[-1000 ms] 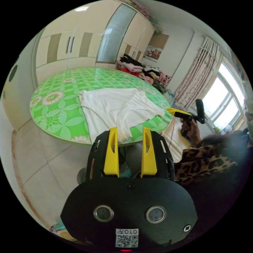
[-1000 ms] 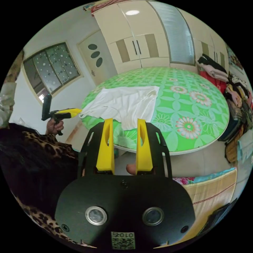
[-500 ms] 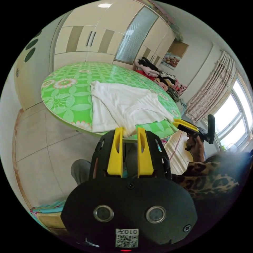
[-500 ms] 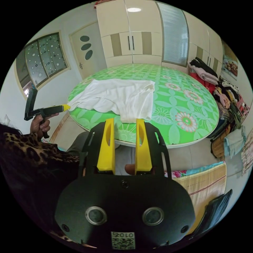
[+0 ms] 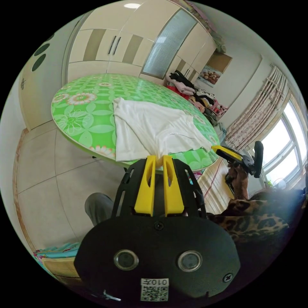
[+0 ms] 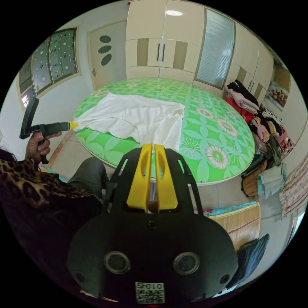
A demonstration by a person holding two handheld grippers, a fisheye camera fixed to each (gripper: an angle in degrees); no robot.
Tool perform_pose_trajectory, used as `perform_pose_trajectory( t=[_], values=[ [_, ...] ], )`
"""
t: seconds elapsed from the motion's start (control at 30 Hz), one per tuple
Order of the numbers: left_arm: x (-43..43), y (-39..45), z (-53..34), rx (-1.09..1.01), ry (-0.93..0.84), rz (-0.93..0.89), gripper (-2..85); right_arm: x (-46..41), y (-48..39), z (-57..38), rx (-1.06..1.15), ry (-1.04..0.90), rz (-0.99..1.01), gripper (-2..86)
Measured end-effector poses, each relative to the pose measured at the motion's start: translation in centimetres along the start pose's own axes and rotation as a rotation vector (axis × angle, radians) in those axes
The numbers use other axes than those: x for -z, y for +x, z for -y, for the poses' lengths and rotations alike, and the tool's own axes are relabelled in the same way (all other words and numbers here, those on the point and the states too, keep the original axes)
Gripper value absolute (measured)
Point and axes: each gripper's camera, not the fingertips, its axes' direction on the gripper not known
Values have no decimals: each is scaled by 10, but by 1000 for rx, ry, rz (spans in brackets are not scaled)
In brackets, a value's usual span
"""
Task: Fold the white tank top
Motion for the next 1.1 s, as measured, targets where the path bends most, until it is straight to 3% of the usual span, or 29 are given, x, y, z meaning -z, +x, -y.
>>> perform_pose_trajectory(
  t=[0.3, 0.4, 0.53, 0.63, 0.77, 0.9, 1.1],
  values=[
    [38, -1, 62, -142, 54, 29, 22, 32, 70, 49, -18, 90, 325, 37],
    [42, -12, 120, -183, 36, 41, 20, 27, 104, 98, -15, 82, 402, 37],
    [13, -47, 243, -168, -119, -44, 19, -14, 167, 197, -74, -43, 568, 38],
    [-14, -79, 333, -61, -215, -175, 19, -37, 209, 271, -134, -87, 517, 38],
    [-35, -94, 409, -57, -224, -179, 18, -49, 234, 323, -146, -64, 525, 38],
    [-53, -106, 439, -55, -241, -137, 18, -70, 248, 344, -139, -96, 506, 38],
    [-65, -135, 463, -1, -212, -199, 22, -76, 292, 334, -272, 43, 614, 37]
  ],
)
